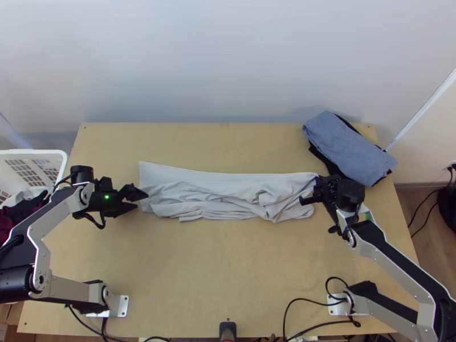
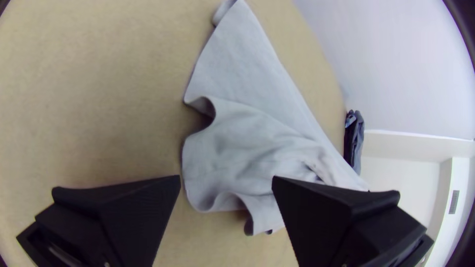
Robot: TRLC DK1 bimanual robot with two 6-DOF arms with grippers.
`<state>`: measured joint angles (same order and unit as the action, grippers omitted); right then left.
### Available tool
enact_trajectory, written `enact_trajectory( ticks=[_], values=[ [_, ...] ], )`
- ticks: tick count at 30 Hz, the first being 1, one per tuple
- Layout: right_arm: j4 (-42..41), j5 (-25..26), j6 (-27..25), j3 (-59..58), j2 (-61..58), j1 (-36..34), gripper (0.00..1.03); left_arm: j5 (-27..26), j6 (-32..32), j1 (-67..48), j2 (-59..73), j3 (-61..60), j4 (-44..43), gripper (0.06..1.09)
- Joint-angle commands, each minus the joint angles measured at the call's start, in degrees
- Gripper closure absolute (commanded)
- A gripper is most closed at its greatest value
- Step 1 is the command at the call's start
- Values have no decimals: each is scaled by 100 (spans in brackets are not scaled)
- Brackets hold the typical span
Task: Fold the t-shirt
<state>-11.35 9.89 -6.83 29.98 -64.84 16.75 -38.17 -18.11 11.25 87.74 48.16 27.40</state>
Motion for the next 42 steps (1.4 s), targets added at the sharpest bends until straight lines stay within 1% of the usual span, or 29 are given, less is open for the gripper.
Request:
enact_trajectory(
  ticks=[1,11,18,23,25,28,31,32,38,40,42],
  values=[
    [-104,101,94,-97,15,3,100,-32,-211,-70,41,-140,-77,20],
    [-104,110,94,-150,94,-32,100,240,-219,-228,243,-167,-138,20],
    [-104,110,85,-132,94,-32,100,310,-228,-254,419,-140,-138,21],
    [-104,110,85,-132,94,-41,100,407,-474,-377,445,-167,-428,46],
    [-104,110,77,-132,94,-49,100,574,-571,-465,454,-184,-543,58],
    [-104,110,68,-115,103,-76,100,820,-615,-536,445,-193,-674,79],
    [-104,110,68,-115,103,-93,100,943,-624,-544,463,-184,-745,101],
    [-104,110,77,-124,103,-93,100,961,-624,-544,463,-176,-745,105],
    [-69,136,94,-88,173,-120,100,1014,-597,-501,146,-140,-674,105],
    [54,268,103,8,165,-137,100,1014,-589,-465,-179,-61,-595,105],
    [265,338,244,158,173,-137,100,1066,-597,-457,-469,106,-437,104]
  ],
)
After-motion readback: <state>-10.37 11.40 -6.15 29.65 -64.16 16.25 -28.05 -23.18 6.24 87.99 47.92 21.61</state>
